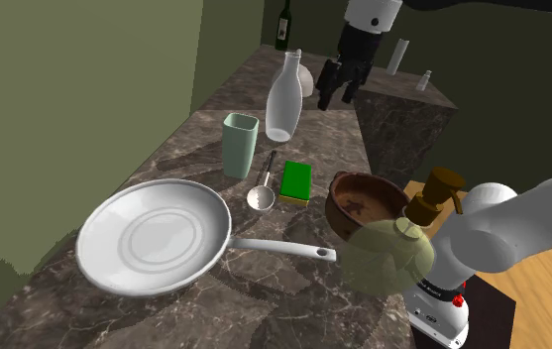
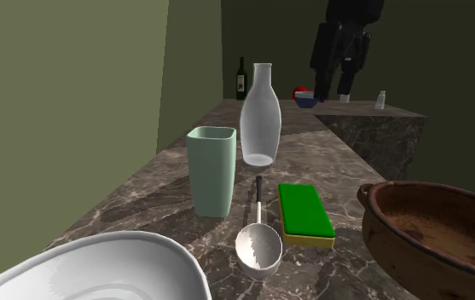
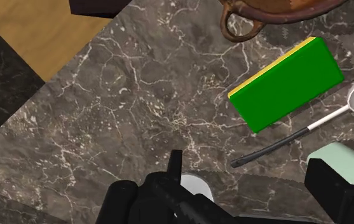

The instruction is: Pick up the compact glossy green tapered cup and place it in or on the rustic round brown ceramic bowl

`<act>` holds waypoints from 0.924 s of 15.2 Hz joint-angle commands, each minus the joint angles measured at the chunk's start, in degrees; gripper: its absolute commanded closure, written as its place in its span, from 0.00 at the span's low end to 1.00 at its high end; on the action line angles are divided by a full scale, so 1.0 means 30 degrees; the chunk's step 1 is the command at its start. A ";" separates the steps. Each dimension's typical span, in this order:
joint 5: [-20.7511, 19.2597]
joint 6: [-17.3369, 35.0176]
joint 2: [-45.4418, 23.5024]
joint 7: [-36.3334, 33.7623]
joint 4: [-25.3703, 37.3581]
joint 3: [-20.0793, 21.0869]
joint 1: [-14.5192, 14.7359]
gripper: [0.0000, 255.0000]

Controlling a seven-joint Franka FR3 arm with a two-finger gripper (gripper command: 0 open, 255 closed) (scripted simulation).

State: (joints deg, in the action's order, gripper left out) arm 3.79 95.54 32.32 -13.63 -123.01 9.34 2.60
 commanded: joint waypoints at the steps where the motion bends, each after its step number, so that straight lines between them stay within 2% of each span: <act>1: 0.0195 0.0089 -0.1123 -0.0945 0.0841 0.0733 0.0127 0.00; 8: 0.0013 -0.0002 -0.5781 -0.4107 0.4878 0.3010 0.0461 0.00; 14: -0.1153 -0.0736 -1.0484 -0.7000 0.9487 0.4677 0.1132 0.00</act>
State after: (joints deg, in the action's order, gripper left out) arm 1.26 94.25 3.99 -32.77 -98.08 22.40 5.48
